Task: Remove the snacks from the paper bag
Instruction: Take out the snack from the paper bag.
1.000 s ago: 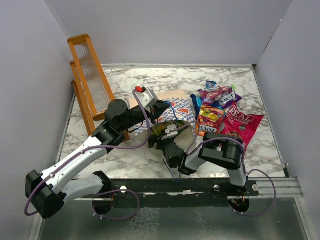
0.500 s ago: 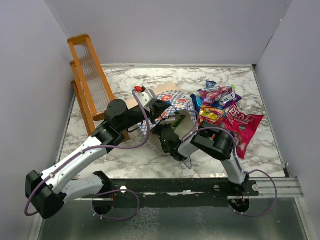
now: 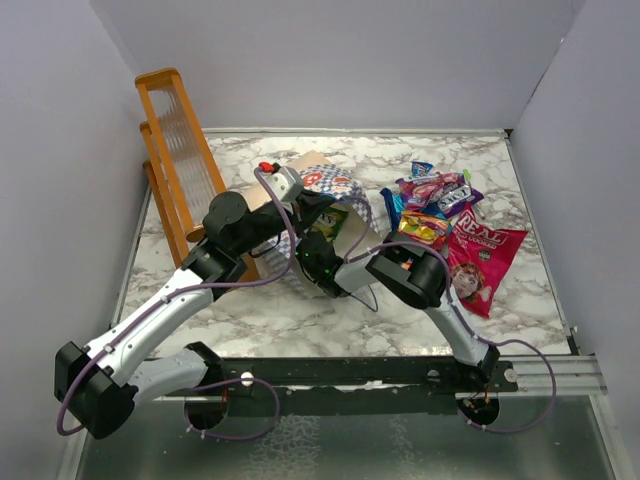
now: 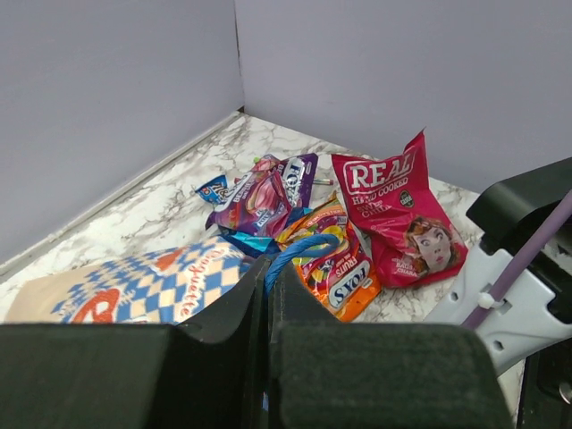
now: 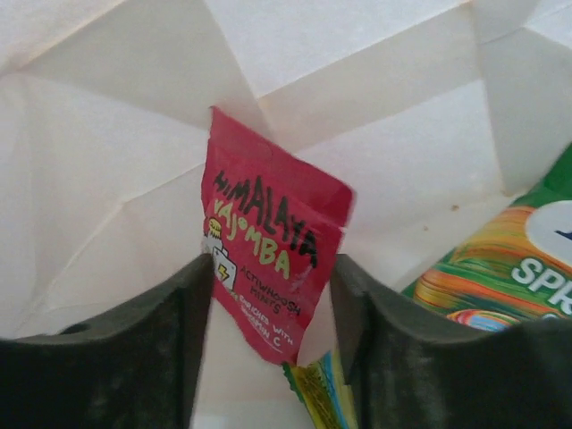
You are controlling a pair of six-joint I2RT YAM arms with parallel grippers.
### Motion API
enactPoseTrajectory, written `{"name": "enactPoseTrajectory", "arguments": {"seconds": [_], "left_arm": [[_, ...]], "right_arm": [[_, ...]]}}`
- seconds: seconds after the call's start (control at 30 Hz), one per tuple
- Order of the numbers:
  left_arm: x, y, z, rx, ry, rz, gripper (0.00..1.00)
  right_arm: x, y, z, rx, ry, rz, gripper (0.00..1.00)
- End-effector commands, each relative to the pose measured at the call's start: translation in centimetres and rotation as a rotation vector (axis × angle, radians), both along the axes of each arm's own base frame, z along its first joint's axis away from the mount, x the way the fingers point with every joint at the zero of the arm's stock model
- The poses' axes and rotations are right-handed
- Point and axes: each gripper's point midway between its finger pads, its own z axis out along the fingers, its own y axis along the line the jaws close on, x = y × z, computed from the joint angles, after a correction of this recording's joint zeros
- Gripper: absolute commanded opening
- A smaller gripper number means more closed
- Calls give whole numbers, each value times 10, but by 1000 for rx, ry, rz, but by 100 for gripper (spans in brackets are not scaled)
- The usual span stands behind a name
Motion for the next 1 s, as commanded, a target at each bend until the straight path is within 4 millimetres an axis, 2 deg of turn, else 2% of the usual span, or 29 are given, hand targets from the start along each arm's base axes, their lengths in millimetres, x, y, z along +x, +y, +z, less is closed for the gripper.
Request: {"name": "enactPoseTrajectory", "arguments": {"seconds": [0.0,0.1,0.17,0.33,0.4,0.67,0.8,0.97], "left_arm": [[-3,-2,9,-33,-12,-31,0],[-2,-2,9,-31,-14,-26,0],[-1,-1,8,-30,-15,-22,0],[1,3,7,-25,-18,4,0],[4,6,8,-30,-20,27,0],[21,26,11,-48,-11,131,0],[22,32,12,-37,-34,154,0],[23,33,8,-27,-39,158,0]], "right_arm": [[-7,38,-10,18,50,210,43],[-7,42,6,37,43,238,22],[-6,37,22,46,34,223,3],[-12,3,55,23,-4,150,2],[-19,-13,61,3,1,130,2],[-61,-68,71,-16,44,138,2],[-73,-95,73,-24,65,94,2],[-86,-117,78,-37,84,82,2]]}}
